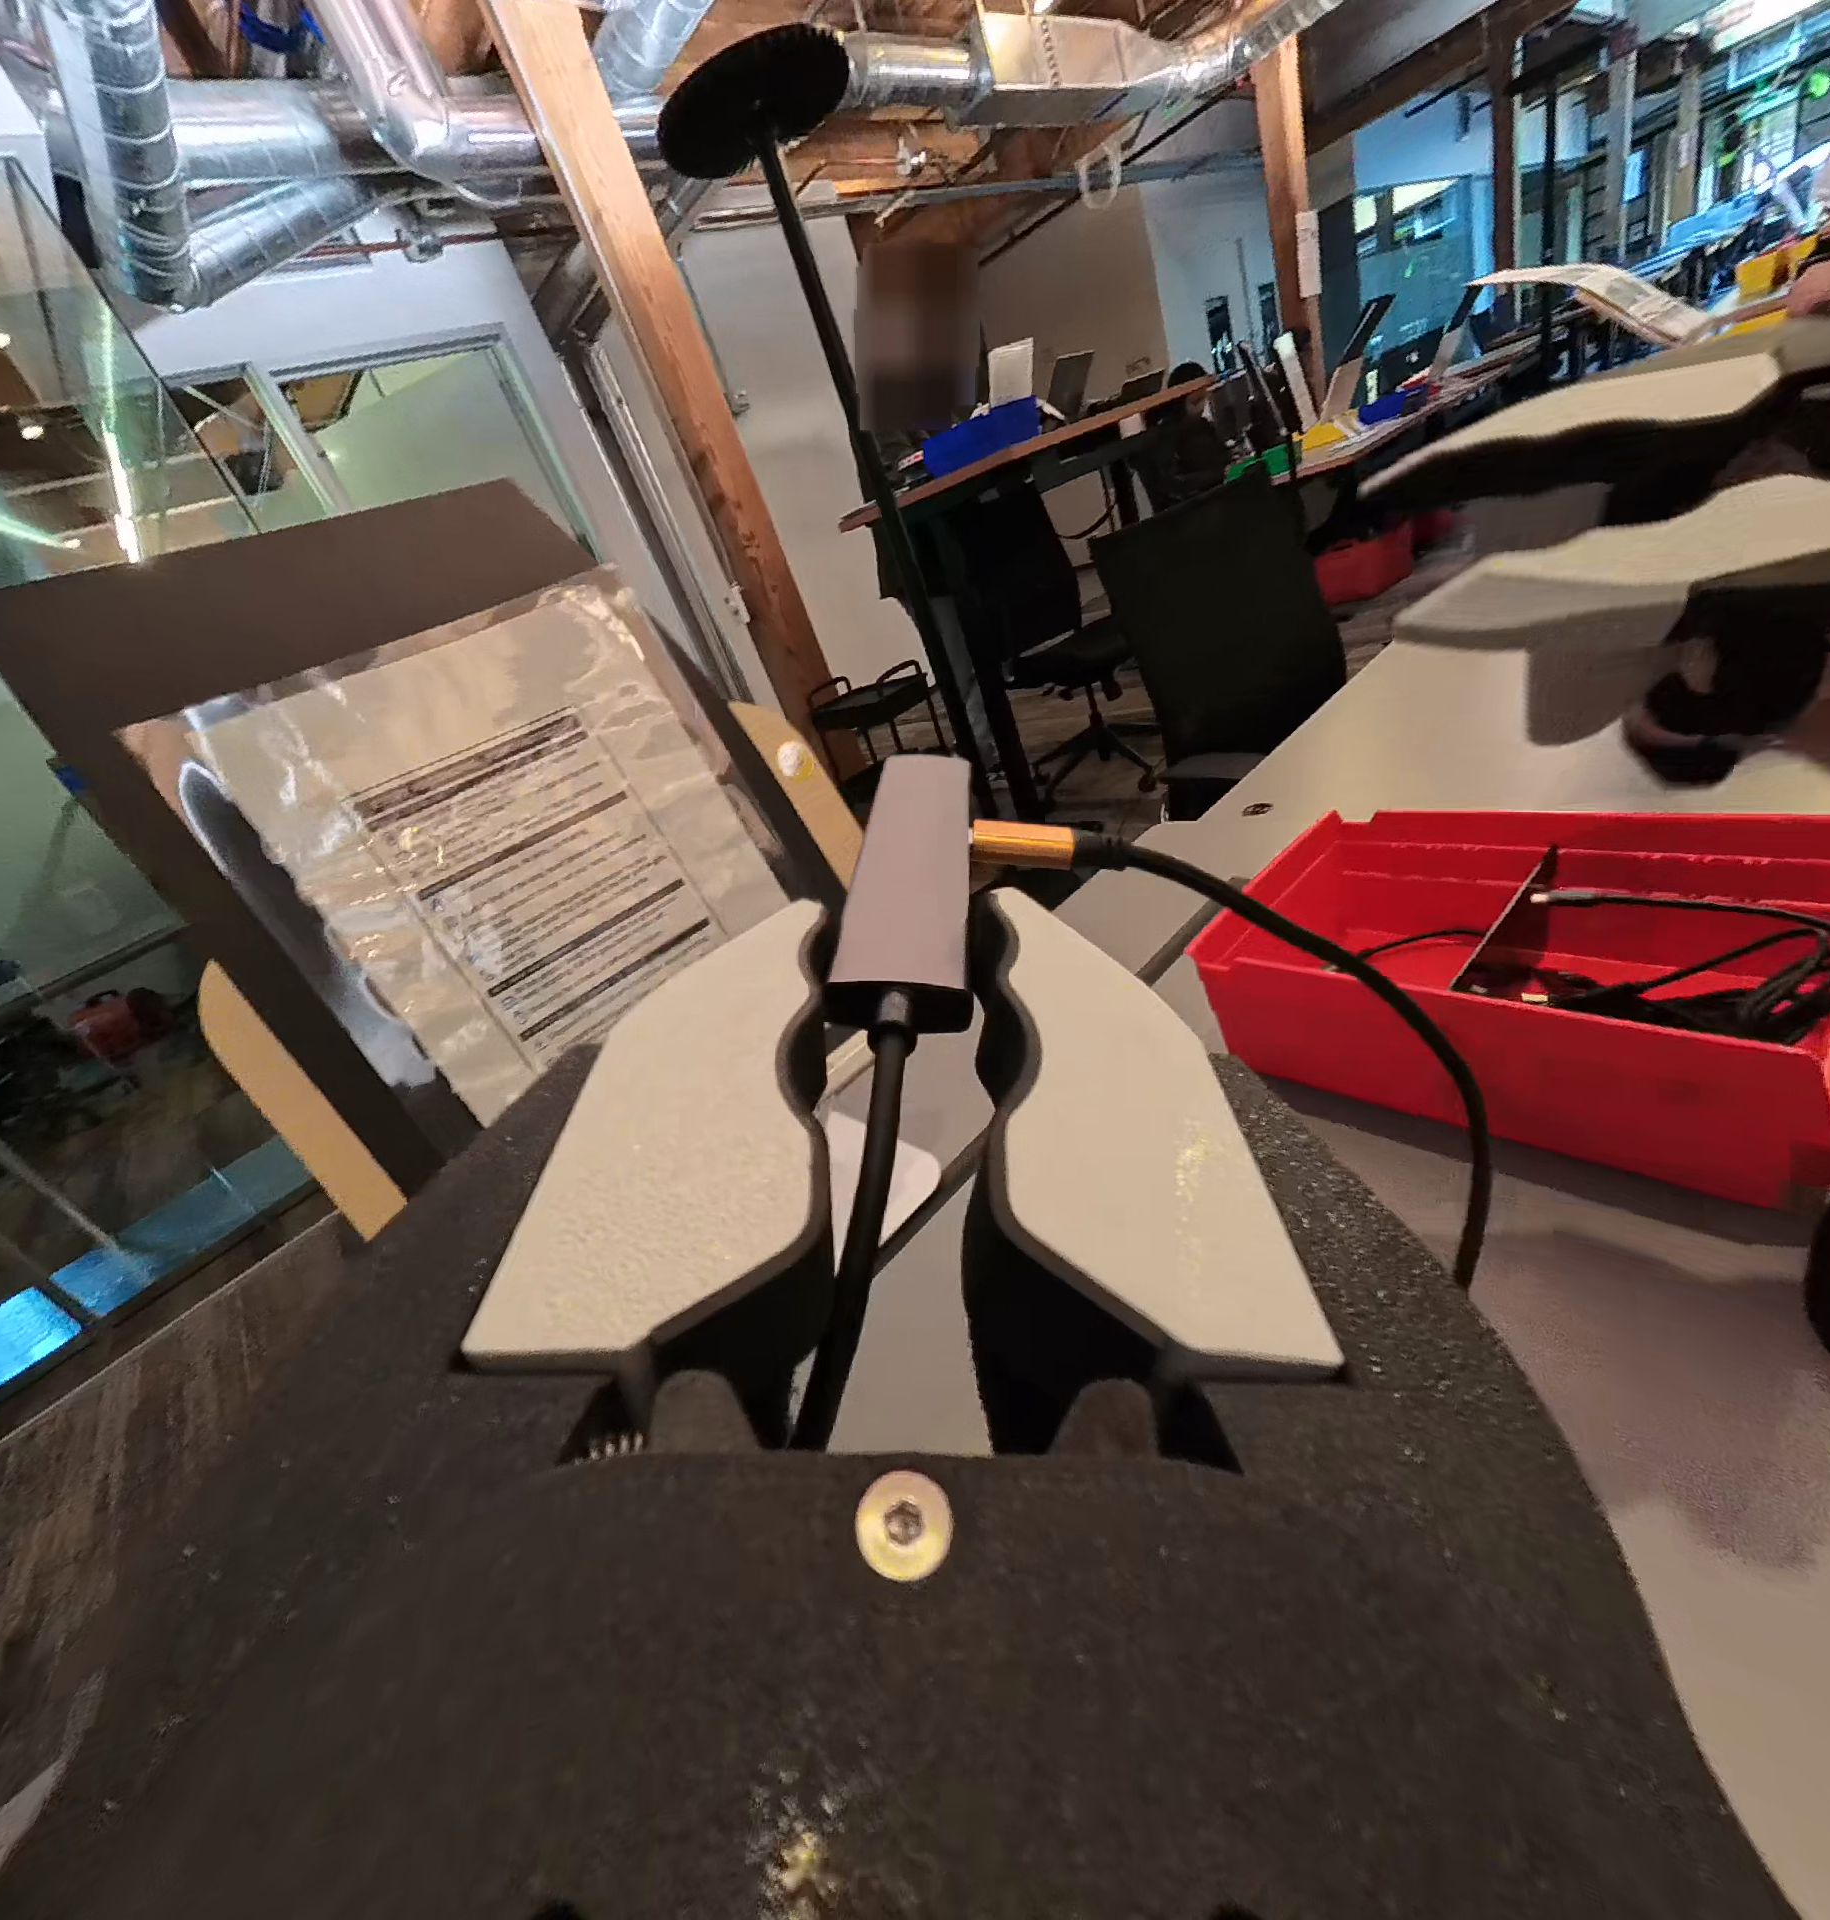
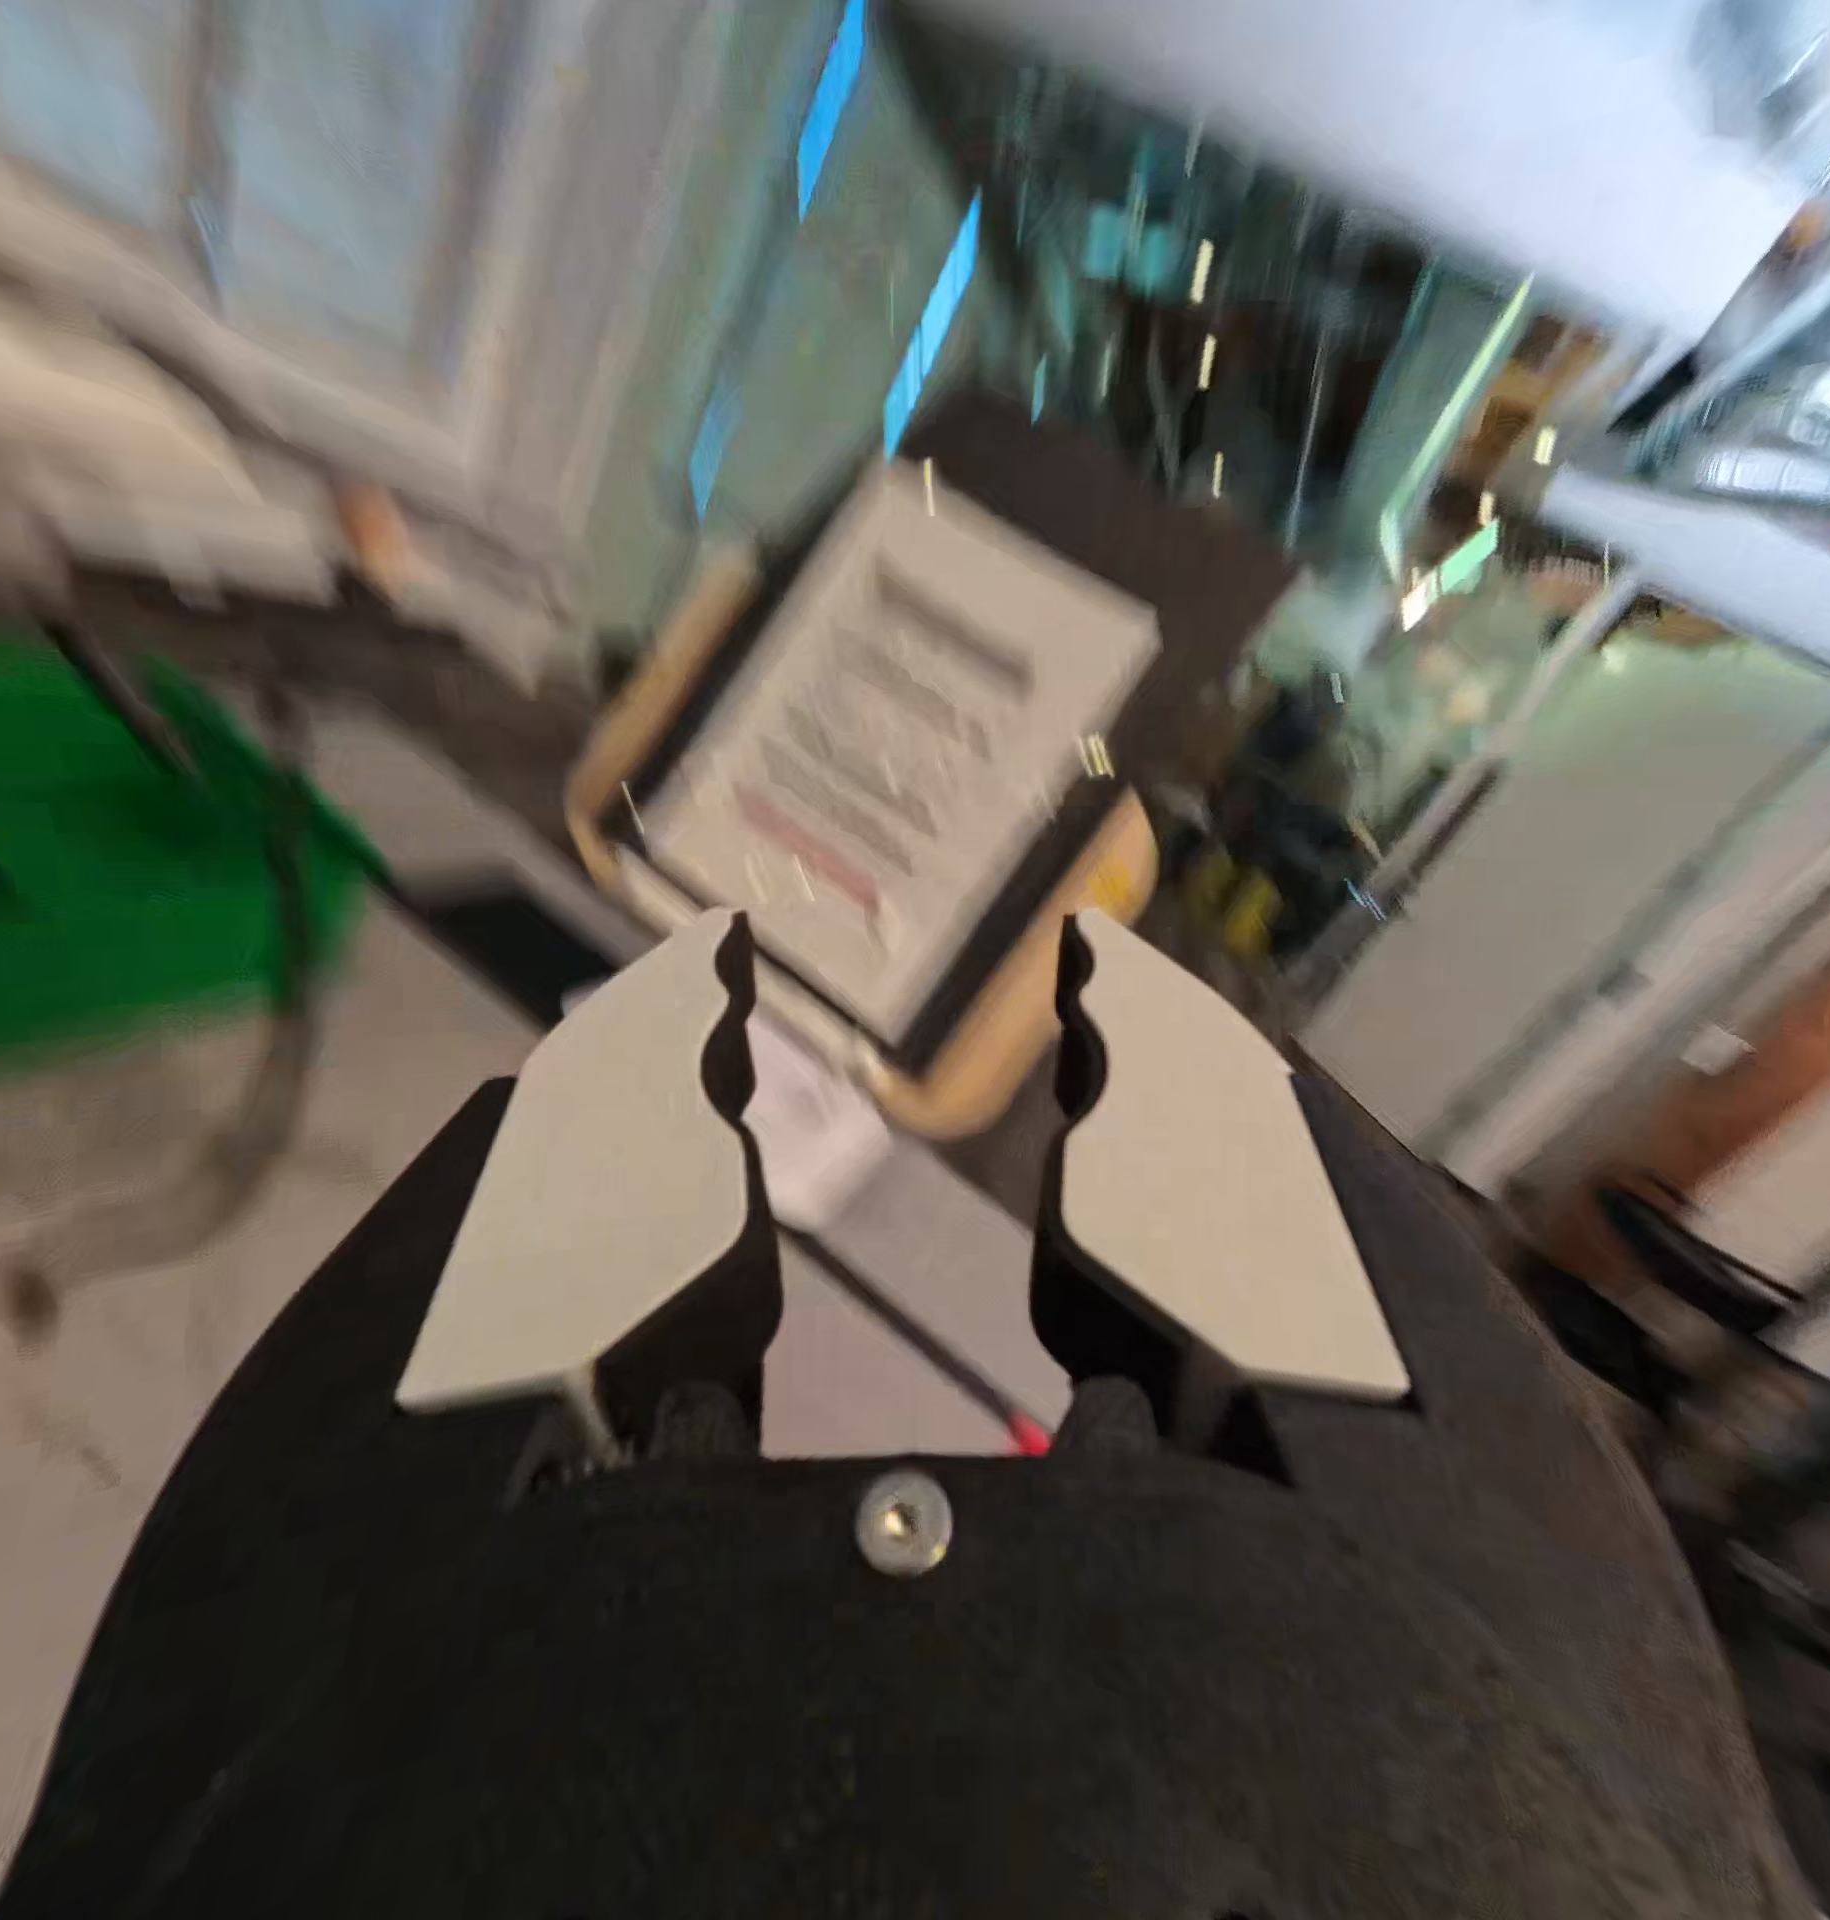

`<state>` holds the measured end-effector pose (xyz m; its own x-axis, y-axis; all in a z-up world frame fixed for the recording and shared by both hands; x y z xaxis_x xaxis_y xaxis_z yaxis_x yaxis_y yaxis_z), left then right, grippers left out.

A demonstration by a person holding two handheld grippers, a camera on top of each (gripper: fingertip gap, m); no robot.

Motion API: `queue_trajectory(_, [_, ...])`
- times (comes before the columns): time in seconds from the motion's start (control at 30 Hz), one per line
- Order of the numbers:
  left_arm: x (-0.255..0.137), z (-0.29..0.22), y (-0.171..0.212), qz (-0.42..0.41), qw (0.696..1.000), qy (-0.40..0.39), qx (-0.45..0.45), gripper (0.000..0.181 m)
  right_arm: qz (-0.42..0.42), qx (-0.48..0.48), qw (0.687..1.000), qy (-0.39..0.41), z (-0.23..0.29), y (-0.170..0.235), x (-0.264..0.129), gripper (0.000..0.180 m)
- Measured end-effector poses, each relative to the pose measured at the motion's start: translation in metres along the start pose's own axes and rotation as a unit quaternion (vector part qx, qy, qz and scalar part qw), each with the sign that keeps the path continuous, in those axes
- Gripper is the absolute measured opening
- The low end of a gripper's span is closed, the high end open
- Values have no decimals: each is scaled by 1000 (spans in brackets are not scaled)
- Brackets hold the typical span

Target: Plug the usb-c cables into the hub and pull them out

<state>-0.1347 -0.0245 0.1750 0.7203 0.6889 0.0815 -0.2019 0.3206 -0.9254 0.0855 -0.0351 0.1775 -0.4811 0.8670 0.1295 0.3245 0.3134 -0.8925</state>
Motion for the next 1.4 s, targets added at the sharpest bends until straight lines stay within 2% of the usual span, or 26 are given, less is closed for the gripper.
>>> queue_trajectory(0.03, [1,-4,-2,-6,1000,2,5,24,-69,50,996,-16,17,-18,6,55])
queue_trajectory(0.1, [4,-14,-5,-17,1000,7,19,24,-146,112,981,-57,53,-35,14,54])
queue_trajectory(0.27, [9,-36,-13,-43,995,-24,86,24,-139,128,982,-26,94,-24,36,44])
queue_trajectory(0.43, [15,-54,-13,-44,992,-17,118,24,-150,135,979,-27,100,-20,36,22])
queue_trajectory(0.6, [17,-57,-13,-46,992,-13,116,24,-133,200,969,-54,94,-13,41,22])
queue_trajectory(0.67, [17,-58,-12,-45,992,-15,117,24,-137,218,963,-79,97,-13,42,13])
queue_trajectory(0.83, [18,-60,-13,-48,992,-15,120,24,-147,219,961,-79,96,-11,41,13])
queue_trajectory(1.07, [18,-62,-15,-68,989,-31,128,25,-190,247,950,-26,98,-14,35,13])
queue_trajectory(1.13, [16,-61,-16,-70,988,-31,135,26,-188,258,947,-33,100,-16,35,13])
queue_trajectory(1.4, [11,-52,-17,-55,995,22,84,25,-181,198,960,-83,105,-18,36,14])
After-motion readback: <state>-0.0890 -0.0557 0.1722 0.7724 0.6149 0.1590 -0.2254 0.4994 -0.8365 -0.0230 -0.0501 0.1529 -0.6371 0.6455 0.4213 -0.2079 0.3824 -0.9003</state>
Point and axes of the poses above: each gripper's, where its closed fingertips meet, x out along the fingers, y out of its underside, z = x × y across the jaws, the point moved 3 cm from there along -x, back along the fingers, and after that the axes turned 2 degrees about x, right-handed, at the moved point
